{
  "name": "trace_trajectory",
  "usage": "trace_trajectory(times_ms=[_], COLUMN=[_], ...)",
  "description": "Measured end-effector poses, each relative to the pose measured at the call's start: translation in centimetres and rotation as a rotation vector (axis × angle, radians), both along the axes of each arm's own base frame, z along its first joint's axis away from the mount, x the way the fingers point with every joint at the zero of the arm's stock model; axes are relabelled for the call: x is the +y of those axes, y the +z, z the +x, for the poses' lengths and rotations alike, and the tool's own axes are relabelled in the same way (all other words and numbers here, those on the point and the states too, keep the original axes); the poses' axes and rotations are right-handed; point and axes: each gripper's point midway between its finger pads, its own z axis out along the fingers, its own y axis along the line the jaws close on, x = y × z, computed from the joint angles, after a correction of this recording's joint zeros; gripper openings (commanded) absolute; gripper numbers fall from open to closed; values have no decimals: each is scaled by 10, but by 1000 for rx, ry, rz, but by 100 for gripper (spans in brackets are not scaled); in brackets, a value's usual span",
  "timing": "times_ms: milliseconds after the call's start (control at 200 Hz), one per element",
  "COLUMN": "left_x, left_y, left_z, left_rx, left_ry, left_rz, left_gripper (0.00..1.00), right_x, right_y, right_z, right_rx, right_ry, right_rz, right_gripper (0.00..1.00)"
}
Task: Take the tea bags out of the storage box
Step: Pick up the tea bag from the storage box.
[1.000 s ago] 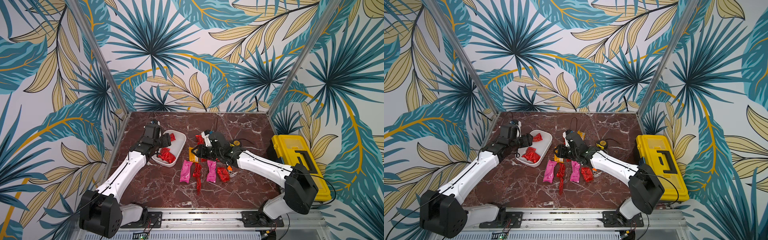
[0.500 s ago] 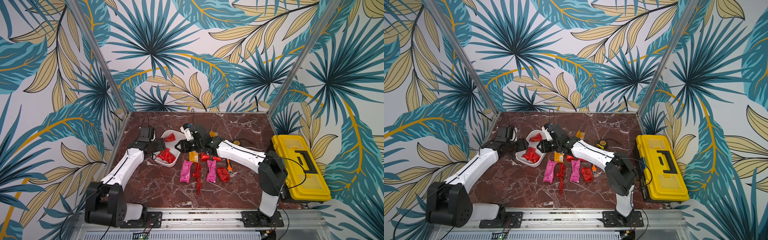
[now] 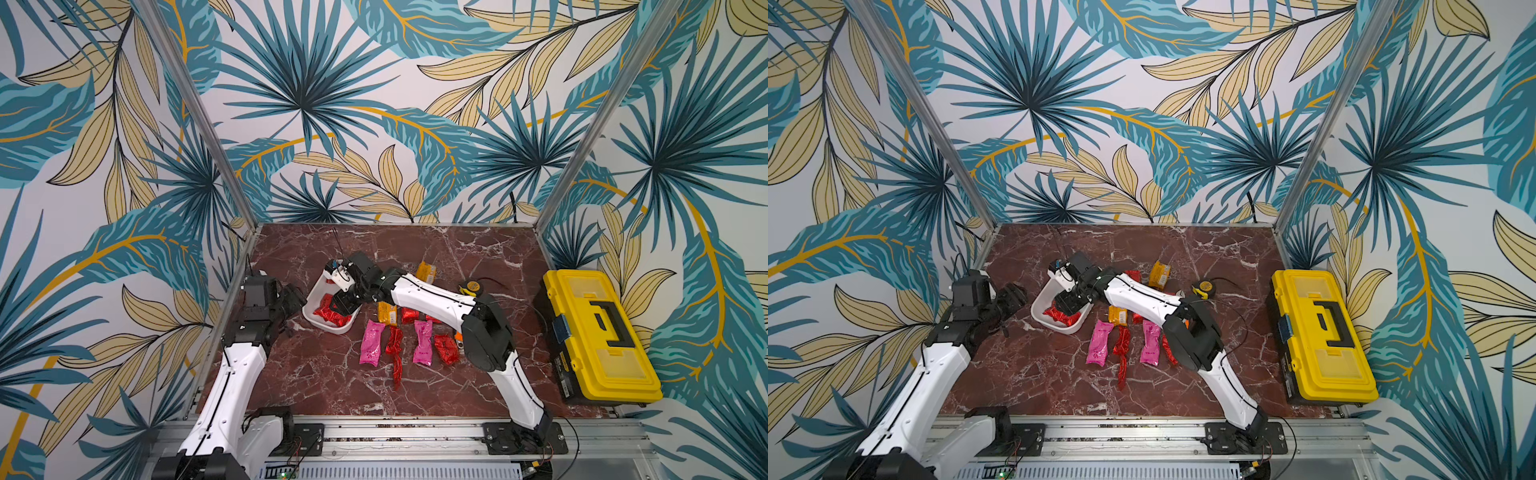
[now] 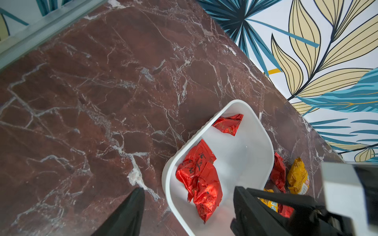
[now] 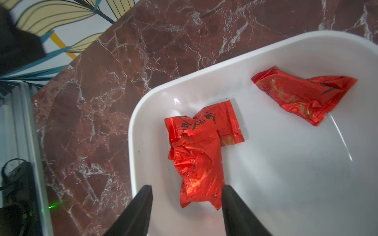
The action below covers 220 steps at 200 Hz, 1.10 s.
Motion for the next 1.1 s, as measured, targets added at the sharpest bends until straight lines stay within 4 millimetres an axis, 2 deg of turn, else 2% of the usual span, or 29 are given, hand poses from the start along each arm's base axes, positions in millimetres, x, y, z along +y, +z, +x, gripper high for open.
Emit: trace_trajectory(times_ms=[110,270,471,566,821,981,1101], left_x=[0,2,3,4,4,4,3], left_y=[-4,5,7,8,8,9,9], left_z=[-10,-14,-15,-16,-17,-18,-20], left_rx=[-13,-47,-55,-57,-58,-60,-57], left_ry=[25,41,46,47,42,38,35], left_rz=[-20,-23,-15,-12,-6,0,4], left_gripper=[74,74,74,74,74,74,74], right_x=[2,4,12,14,17,18,18], right_y=[-19,-39,-49,-53,-53,-48,-31], right_z=[7,11,16,15,11,9,6], right_rx=[-3,3,-28,-42,-44,-36,-44], right_ry=[-2,-3,-3,-5,-10,-19,-31], right_rz=[-45,-87,-107,-123,-129,-117,-101], right_gripper=[60,60,56,51,23,15,12])
